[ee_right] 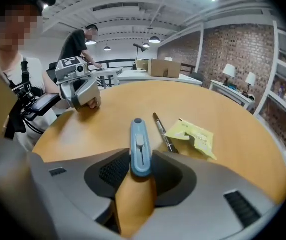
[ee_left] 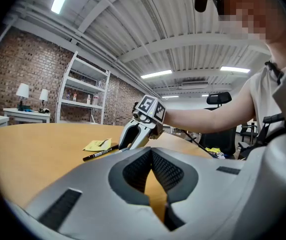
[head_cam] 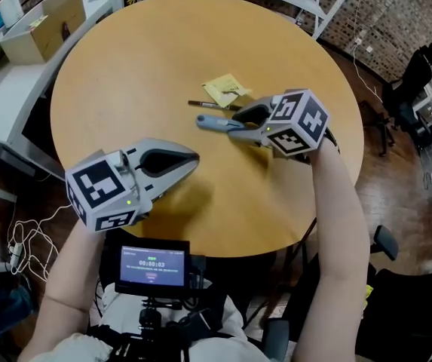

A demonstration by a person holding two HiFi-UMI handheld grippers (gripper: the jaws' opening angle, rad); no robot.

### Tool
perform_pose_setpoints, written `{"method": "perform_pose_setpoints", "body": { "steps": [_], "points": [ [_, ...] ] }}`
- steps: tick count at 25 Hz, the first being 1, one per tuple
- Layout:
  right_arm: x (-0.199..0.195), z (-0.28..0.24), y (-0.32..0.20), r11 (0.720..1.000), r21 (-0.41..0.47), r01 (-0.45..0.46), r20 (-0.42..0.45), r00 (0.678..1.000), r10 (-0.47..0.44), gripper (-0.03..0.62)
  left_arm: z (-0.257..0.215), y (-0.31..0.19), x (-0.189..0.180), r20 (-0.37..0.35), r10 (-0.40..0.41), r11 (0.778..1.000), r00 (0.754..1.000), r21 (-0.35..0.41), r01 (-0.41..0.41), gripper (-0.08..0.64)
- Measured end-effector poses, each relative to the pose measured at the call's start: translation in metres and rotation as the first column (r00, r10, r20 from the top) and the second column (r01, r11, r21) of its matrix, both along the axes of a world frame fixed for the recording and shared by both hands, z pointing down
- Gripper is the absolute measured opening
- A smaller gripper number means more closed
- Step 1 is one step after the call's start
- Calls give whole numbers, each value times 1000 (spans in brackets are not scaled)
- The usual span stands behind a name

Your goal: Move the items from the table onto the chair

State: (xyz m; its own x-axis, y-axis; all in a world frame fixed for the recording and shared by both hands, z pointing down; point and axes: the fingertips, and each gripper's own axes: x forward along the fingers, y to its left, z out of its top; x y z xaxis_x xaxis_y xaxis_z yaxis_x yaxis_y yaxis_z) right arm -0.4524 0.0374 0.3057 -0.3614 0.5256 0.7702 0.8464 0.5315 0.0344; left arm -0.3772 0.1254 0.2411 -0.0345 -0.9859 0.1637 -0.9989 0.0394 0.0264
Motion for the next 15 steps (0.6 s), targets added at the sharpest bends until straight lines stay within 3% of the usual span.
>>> {"method": "perform_pose_setpoints", "body": {
  "steps": [7, 15],
  "points": [
    [10, -7, -1, 999, 39, -16, 90, 996, 13, 143, 1, -1, 1, 0, -1, 1000, 1000, 0, 1, 8],
    [45, -58, 4, 980, -185, -79, 276, 952, 129, 143, -1, -1, -2, -7, -16, 1000, 1000, 6, 16, 8]
  ]
}}
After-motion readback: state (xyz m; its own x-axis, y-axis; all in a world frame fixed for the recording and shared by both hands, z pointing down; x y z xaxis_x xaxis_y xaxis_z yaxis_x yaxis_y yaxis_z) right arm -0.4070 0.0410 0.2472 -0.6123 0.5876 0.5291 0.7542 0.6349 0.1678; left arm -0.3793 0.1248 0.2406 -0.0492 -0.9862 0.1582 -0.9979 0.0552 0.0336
